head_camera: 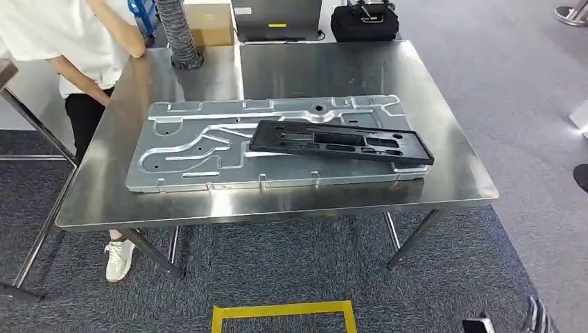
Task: Take the parts from the cabinet and place them on the table.
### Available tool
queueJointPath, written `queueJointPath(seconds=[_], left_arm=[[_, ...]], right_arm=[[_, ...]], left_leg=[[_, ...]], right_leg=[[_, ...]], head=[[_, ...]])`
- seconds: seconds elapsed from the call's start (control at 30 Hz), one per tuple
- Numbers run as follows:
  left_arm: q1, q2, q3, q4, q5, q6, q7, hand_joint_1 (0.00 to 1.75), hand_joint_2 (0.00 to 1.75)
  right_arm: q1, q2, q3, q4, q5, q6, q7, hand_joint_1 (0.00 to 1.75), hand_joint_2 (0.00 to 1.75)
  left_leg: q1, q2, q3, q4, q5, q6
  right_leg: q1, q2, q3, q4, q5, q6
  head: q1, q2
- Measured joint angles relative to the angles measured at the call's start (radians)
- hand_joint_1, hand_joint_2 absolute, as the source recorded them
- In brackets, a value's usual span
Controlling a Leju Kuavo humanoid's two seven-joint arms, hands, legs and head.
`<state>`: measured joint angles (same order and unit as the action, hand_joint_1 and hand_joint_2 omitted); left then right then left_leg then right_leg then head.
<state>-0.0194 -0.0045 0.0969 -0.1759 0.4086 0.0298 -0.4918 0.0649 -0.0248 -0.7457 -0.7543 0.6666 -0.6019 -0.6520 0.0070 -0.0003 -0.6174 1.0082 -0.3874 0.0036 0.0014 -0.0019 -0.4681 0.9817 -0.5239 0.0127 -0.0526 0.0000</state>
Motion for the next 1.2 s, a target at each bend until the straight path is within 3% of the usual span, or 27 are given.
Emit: queueJointPath(seconds=[0.03, 0.07, 0.1, 0.13, 0.2, 0.23, 0.27, 0.33, 0.37, 0.4, 0.43, 0.47, 0.57, 0.6, 0.63, 0.7, 0.73, 0.77, 0.8, 0.87, 0.9, 0.93, 0.97, 1.07, 1.1, 1.13, 1.2], left_arm=[[-0.001, -0.005, 0.000, 0.000, -0.005, 0.000, 0.003, 0.00, 0.00], [0.004, -0.006, 0.000, 0.000, -0.010, 0.000, 0.006, 0.00, 0.00], [0.004, -0.008, 0.000, 0.000, -0.013, 0.000, 0.007, 0.00, 0.00], [0.002, -0.011, -0.001, 0.000, -0.021, -0.002, 0.011, 0.00, 0.00], [0.005, -0.015, -0.002, 0.000, -0.028, -0.003, 0.017, 0.00, 0.00], [0.005, -0.015, -0.002, 0.000, -0.031, -0.003, 0.020, 0.00, 0.00], [0.006, -0.015, -0.003, 0.000, -0.032, -0.003, 0.024, 0.00, 0.00], [0.006, -0.015, -0.003, 0.000, -0.032, -0.001, 0.027, 0.00, 0.00], [0.005, -0.015, -0.003, 0.000, -0.032, -0.001, 0.027, 0.00, 0.00], [0.002, -0.016, -0.003, 0.000, -0.033, 0.000, 0.027, 0.00, 0.00], [-0.001, -0.015, -0.003, 0.000, -0.035, 0.001, 0.028, 0.00, 0.00], [-0.001, -0.015, -0.003, 0.000, -0.038, 0.003, 0.028, 0.00, 0.00], [-0.001, -0.016, -0.006, 0.000, -0.053, 0.004, 0.029, 0.00, 0.00], [-0.004, -0.017, -0.007, 0.000, -0.061, 0.005, 0.036, 0.00, 0.00], [-0.007, -0.017, -0.009, 0.000, -0.064, 0.006, 0.042, 0.00, 0.00], [-0.005, -0.017, -0.013, 0.000, -0.069, 0.007, 0.049, 0.00, 0.00], [-0.004, -0.016, -0.015, 0.000, -0.069, 0.008, 0.050, 0.00, 0.00], [-0.004, -0.016, -0.016, 0.000, -0.070, 0.010, 0.050, 0.00, 0.00], [-0.005, -0.016, -0.016, 0.000, -0.071, 0.011, 0.050, 0.00, 0.00], [-0.004, -0.016, -0.019, 0.000, -0.071, 0.016, 0.053, 0.00, 0.00], [-0.005, -0.015, -0.019, 0.000, -0.070, 0.019, 0.057, 0.00, 0.00], [-0.003, -0.013, -0.019, 0.000, -0.069, 0.023, 0.059, 0.00, 0.00], [-0.003, -0.012, -0.019, 0.000, -0.068, 0.026, 0.059, 0.00, 0.00], [0.000, -0.006, -0.021, 0.001, -0.073, 0.030, 0.060, 0.00, 0.00], [0.004, 0.000, -0.022, 0.001, -0.079, 0.032, 0.060, 0.00, 0.00], [0.004, 0.002, -0.024, 0.001, -0.085, 0.032, 0.060, 0.00, 0.00], [0.010, 0.009, -0.030, 0.001, -0.096, 0.032, 0.061, 0.00, 0.00]], right_arm=[[-0.009, -0.005, -0.011, 0.064, 0.025, -0.007, 0.020, 0.00, 0.00], [-0.015, -0.005, -0.016, 0.130, 0.053, -0.012, 0.052, 0.00, 0.00], [-0.023, -0.005, -0.018, 0.174, 0.076, -0.013, 0.080, 0.00, 0.00], [-0.028, -0.005, -0.019, 0.223, 0.103, -0.013, 0.123, 0.00, 0.00], [-0.032, -0.003, -0.019, 0.304, 0.140, -0.001, 0.196, 0.00, 0.00], [-0.034, -0.003, -0.019, 0.338, 0.166, 0.022, 0.241, 0.00, 0.00], [-0.036, -0.003, -0.019, 0.363, 0.192, 0.046, 0.288, 0.00, 0.00], [-0.042, -0.002, -0.017, 0.411, 0.236, 0.089, 0.361, 0.00, 0.00], [-0.044, 0.000, -0.015, 0.429, 0.245, 0.105, 0.381, 0.00, 0.00], [-0.049, 0.003, -0.012, 0.444, 0.254, 0.126, 0.403, 0.00, 0.00], [-0.051, 0.008, -0.008, 0.456, 0.260, 0.145, 0.421, 0.00, 0.00], [-0.054, 0.010, -0.007, 0.467, 0.266, 0.163, 0.438, 0.00, 0.00], [-0.066, 0.019, 0.004, 0.498, 0.284, 0.228, 0.485, 0.00, 0.00], [-0.069, 0.024, 0.007, 0.506, 0.291, 0.249, 0.494, 0.00, 0.00], [-0.069, 0.027, 0.009, 0.512, 0.294, 0.264, 0.500, 0.00, 0.00], [-0.072, 0.033, 0.018, 0.521, 0.306, 0.288, 0.498, 0.00, 0.00], [-0.076, 0.037, 0.023, 0.525, 0.312, 0.298, 0.496, 0.00, 0.00], [-0.079, 0.040, 0.030, 0.529, 0.317, 0.309, 0.492, 0.00, 0.00], [-0.082, 0.043, 0.034, 0.532, 0.322, 0.316, 0.491, 0.00, 0.00], [-0.087, 0.051, 0.043, 0.538, 0.330, 0.334, 0.489, 0.00, 0.00], [-0.090, 0.056, 0.048, 0.540, 0.334, 0.345, 0.487, 0.00, 0.00], [-0.095, 0.061, 0.054, 0.541, 0.337, 0.357, 0.485, 0.00, 0.00], [-0.100, 0.063, 0.057, 0.543, 0.339, 0.367, 0.483, 0.00, 0.00], [-0.103, 0.085, 0.064, 0.550, 0.341, 0.382, 0.483, 0.00, 0.00], [-0.103, 0.090, 0.065, 0.554, 0.341, 0.384, 0.485, 0.00, 0.00], [-0.105, 0.098, 0.065, 0.556, 0.340, 0.384, 0.488, 0.00, 0.00], [-0.104, 0.109, 0.065, 0.556, 0.332, 0.384, 0.492, 0.00, 0.00]], left_leg=[[0.002, 0.000, 0.001, -0.007, 0.008, -0.007], [-0.004, 0.000, -0.004, -0.010, 0.018, -0.016], [0.002, -0.002, -0.015, 0.005, -0.014, -0.017], [0.001, -0.001, -0.028, 0.045, -0.077, -0.019], [0.004, -0.001, -0.059, 0.196, -0.203, -0.026], [0.004, -0.001, -0.069, 0.261, -0.230, -0.029], [0.004, -0.001, -0.062, 0.296, -0.225, -0.029], [0.004, -0.001, 0.007, 0.239, -0.157, -0.027], [0.003, -0.001, 0.071, 0.157, -0.124, -0.023], [0.001, -0.002, 0.151, 0.051, -0.121, -0.015], [-0.004, -0.001, 0.202, -0.036, -0.163, -0.009], [-0.006, -0.001, 0.202, -0.037, -0.156, -0.005], [-0.006, -0.001, 0.186, -0.049, -0.134, 0.014], [-0.001, 0.005, 0.177, -0.056, -0.117, 0.020], [-0.001, 0.007, 0.162, -0.056, -0.106, 0.028], [-0.001, 0.008, 0.133, -0.055, -0.083, 0.030], [-0.001, 0.009, 0.118, -0.054, -0.073, 0.029], [-0.001, 0.011, 0.102, -0.050, -0.063, 0.027], [-0.001, 0.012, 0.086, -0.045, -0.053, 0.024], [0.003, 0.012, 0.053, -0.031, -0.038, 0.015], [0.003, 0.011, 0.040, -0.021, -0.032, 0.009], [0.001, 0.011, 0.029, -0.013, -0.029, 0.003], [0.000, 0.012, 0.022, -0.004, -0.025, -0.002], [0.003, 0.013, 0.009, -0.006, 0.003, -0.028], [0.009, 0.010, 0.002, 0.003, -0.008, -0.033], [0.010, 0.009, -0.012, 0.026, -0.051, -0.036], [0.012, 0.009, -0.050, 0.157, -0.173, -0.038]], right_leg=[[0.003, 0.001, -0.004, 0.000, 0.006, -0.006], [-0.005, 0.000, -0.012, -0.012, 0.024, -0.015], [-0.008, -0.006, -0.023, -0.016, 0.037, -0.021], [-0.007, -0.004, -0.038, -0.017, 0.048, -0.028], [-0.004, -0.005, -0.066, -0.015, 0.070, -0.034], [-0.002, -0.006, -0.081, -0.014, 0.080, -0.034], [0.000, -0.007, -0.096, -0.011, 0.091, -0.034], [0.001, -0.007, -0.126, -0.002, 0.107, -0.032], [0.002, -0.007, -0.140, 0.006, 0.113, -0.030], [0.002, -0.007, -0.149, 0.015, 0.120, -0.028], [0.007, -0.006, -0.157, 0.020, 0.125, -0.022], [0.005, -0.006, -0.152, 0.017, 0.133, -0.016], [0.005, -0.005, -0.154, 0.008, 0.162, 0.002], [-0.003, -0.002, -0.162, 0.018, 0.143, 0.007], [-0.004, -0.001, -0.178, 0.052, 0.081, 0.011], [-0.011, 0.000, -0.214, 0.196, -0.051, 0.021], [-0.014, 0.000, -0.226, 0.265, -0.084, 0.026], [-0.017, 0.000, -0.227, 0.313, -0.090, 0.031], [-0.022, 0.000, -0.214, 0.325, -0.060, 0.036], [-0.029, 0.000, -0.124, 0.230, 0.014, 0.038], [-0.032, 0.000, -0.056, 0.139, 0.025, 0.039], [-0.032, 0.001, 0.012, 0.053, 0.004, 0.036], [-0.025, 0.003, 0.038, -0.005, -0.017, 0.029], [-0.017, 0.002, 0.014, -0.006, -0.012, 0.007], [-0.024, -0.003, 0.005, -0.011, 0.001, -0.006], [-0.021, -0.006, -0.005, -0.011, 0.010, -0.016], [-0.015, -0.009, -0.029, -0.010, 0.030, -0.028]], head=[[0.000, 0.000], [0.000, 0.000], [0.000, 0.000], [0.000, 0.000], [0.000, 0.000], [0.000, 0.000], [0.000, 0.000], [0.000, 0.000], [0.000, 0.000], [0.000, 0.000], [0.000, 0.000], [0.000, 0.000], [0.000, 0.000], [-0.001, 0.000], [0.000, 0.000], [0.000, 0.000], [0.000, 0.000], [0.000, 0.000], [0.000, 0.000], [0.000, 0.000], [0.000, 0.000], [0.000, 0.000], [-0.001, 0.000], [0.000, 0.000], [0.000, 0.000], [0.000, 0.000], [0.000, 0.000]])
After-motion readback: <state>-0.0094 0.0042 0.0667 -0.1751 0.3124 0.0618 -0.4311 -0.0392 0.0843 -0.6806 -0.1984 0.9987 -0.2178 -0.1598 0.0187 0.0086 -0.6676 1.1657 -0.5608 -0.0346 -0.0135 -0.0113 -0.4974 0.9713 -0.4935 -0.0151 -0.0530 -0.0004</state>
